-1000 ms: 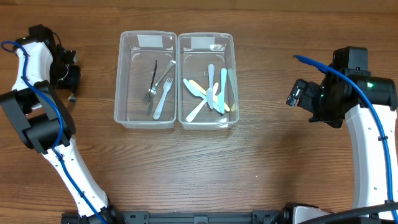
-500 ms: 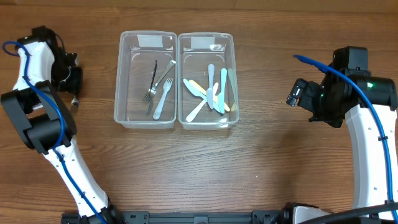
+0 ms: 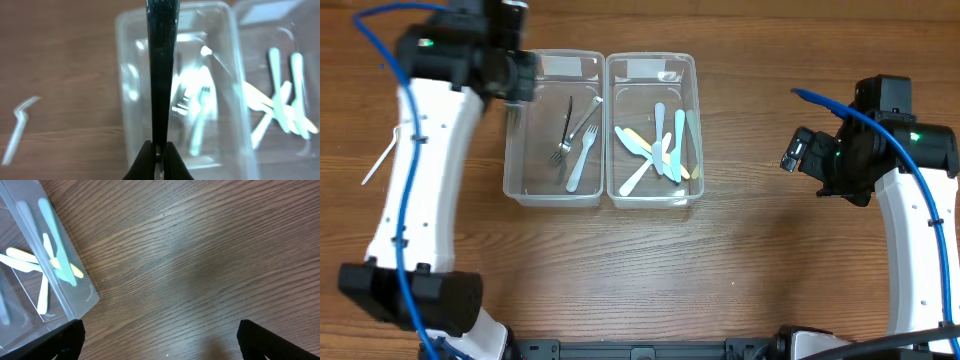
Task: Pack container
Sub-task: 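Carry the metal fork into the left container and release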
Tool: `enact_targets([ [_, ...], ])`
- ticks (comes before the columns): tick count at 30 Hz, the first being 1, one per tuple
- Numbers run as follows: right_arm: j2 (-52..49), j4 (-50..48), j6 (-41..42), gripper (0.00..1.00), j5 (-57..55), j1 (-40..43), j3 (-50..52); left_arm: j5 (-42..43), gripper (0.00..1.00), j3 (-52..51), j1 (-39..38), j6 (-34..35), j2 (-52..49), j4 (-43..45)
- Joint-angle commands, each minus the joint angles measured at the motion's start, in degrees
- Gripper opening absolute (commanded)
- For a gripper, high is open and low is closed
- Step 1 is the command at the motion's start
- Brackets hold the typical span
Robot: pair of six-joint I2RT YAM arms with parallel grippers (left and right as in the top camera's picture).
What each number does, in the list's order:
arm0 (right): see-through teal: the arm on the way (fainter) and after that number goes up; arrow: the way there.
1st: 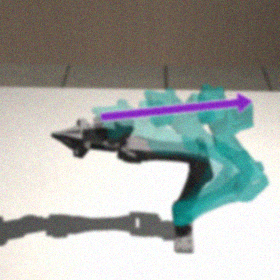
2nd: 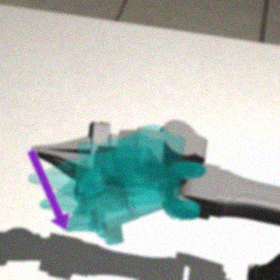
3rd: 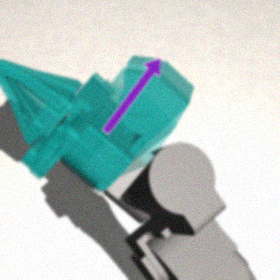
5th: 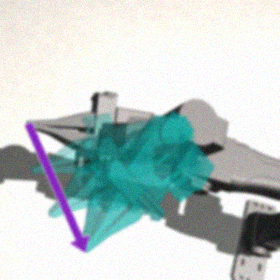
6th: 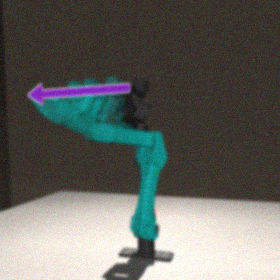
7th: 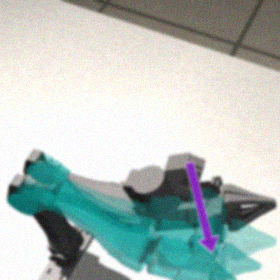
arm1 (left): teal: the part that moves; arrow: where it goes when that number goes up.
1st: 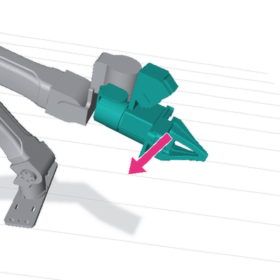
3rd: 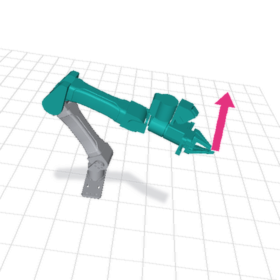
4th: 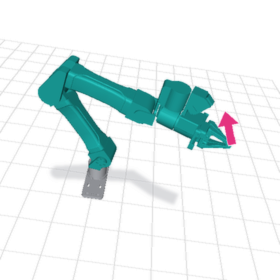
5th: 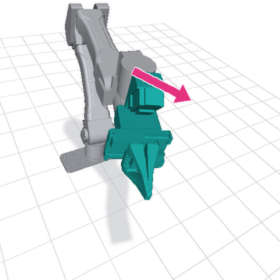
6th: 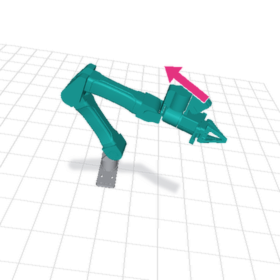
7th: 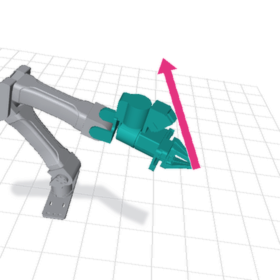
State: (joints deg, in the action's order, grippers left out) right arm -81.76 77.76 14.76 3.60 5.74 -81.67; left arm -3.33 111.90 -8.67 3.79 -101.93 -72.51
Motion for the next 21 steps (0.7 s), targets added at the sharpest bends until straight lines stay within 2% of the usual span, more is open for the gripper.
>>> enact_targets([
  [1, 0.6, 0.0, 0.1, 1.0, -0.5, -0.2, -0.1, -1.1, 0.04, -0.4, -4.1, 8.3, -5.9, -0.3],
  [11, 0.6, 0.1, 0.1, 1.0, -0.5, -0.2, -0.1, -0.5, 0.04, -0.4, -6.1, 9.0, -21.2, -0.7],
  [16, 0.6, 0.2, 0.1, 1.0, -0.5, -0.2, -0.1, -0.1, 0.04, -0.3, -6.1, 6.2, -22.8, -0.4],
  [17, 0.6, 0.1, 0.1, 1.0, -0.5, -0.2, -0.1, -0.1, 0.08, 0.0, -6.1, 4.8, -22.3, -0.4],
  [19, 0.6, 0.1, 0.1, 1.0, -0.5, -0.2, -0.1, -0.1, 0.38, 0.9, -6.1, 2.8, -21.4, -0.9],
  [21, 0.6, 0.2, 0.1, 1.0, -0.5, -0.2, -0.1, -0.5, 0.5, 2.7, -5.9, 0.8, -19.9, -2.0],
])
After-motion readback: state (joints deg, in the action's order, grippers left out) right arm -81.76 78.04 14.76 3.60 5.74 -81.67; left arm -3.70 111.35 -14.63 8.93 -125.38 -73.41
